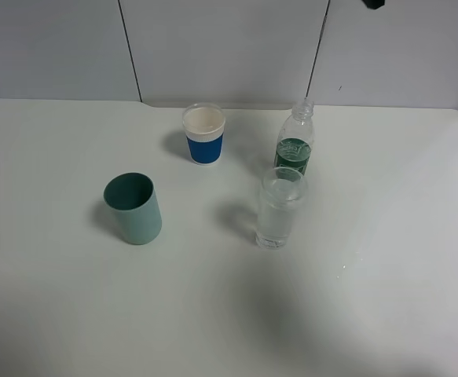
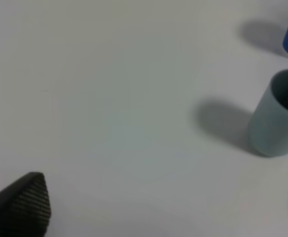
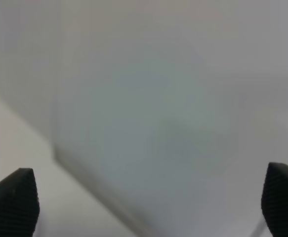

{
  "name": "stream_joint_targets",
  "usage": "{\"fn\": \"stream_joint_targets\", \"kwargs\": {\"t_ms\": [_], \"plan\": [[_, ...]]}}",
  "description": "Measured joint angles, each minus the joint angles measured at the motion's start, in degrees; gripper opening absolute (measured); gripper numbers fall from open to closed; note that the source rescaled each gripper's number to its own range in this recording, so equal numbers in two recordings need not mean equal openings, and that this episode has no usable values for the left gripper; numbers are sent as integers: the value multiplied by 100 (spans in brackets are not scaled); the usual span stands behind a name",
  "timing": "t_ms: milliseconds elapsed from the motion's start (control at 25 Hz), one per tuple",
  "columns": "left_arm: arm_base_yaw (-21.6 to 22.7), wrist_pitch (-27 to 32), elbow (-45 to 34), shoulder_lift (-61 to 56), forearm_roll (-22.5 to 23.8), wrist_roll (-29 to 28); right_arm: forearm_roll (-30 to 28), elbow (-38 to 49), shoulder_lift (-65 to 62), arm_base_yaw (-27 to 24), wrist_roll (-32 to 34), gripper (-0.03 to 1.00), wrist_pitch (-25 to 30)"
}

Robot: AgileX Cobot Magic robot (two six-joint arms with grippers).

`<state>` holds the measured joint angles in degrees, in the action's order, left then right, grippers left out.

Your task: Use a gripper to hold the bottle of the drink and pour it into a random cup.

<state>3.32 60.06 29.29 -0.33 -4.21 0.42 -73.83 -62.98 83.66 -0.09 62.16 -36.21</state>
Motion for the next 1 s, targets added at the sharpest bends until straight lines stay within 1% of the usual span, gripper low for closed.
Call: {"fn": "stream_joint_targets", "kwargs": {"t_ms": [200,360,440,520,600,680,760,920,1000], "plan": [[0,0,0,0,0,0,283,0,-457,-175,90,88,844],[0,0,0,0,0,0,839,0,-816,-182,58,88,1791],[0,0,0,0,0,0,1180,0,-1000,-182,-108,88,2336],[0,0,0,0,0,0,1544,0,-1169,-182,-449,88,2862],[0,0,0,0,0,0,1973,0,-1355,-182,-1017,88,3495],[0,0,0,0,0,0,2538,0,-1573,-182,-1689,88,4077],[0,0,0,0,0,0,3155,0,-1782,-182,-2509,88,4610],[0,0,0,0,0,0,4611,0,-2253,-182,-4147,87,5706],[0,0,0,0,0,0,5260,0,-2550,-182,-4785,87,6318]]}}
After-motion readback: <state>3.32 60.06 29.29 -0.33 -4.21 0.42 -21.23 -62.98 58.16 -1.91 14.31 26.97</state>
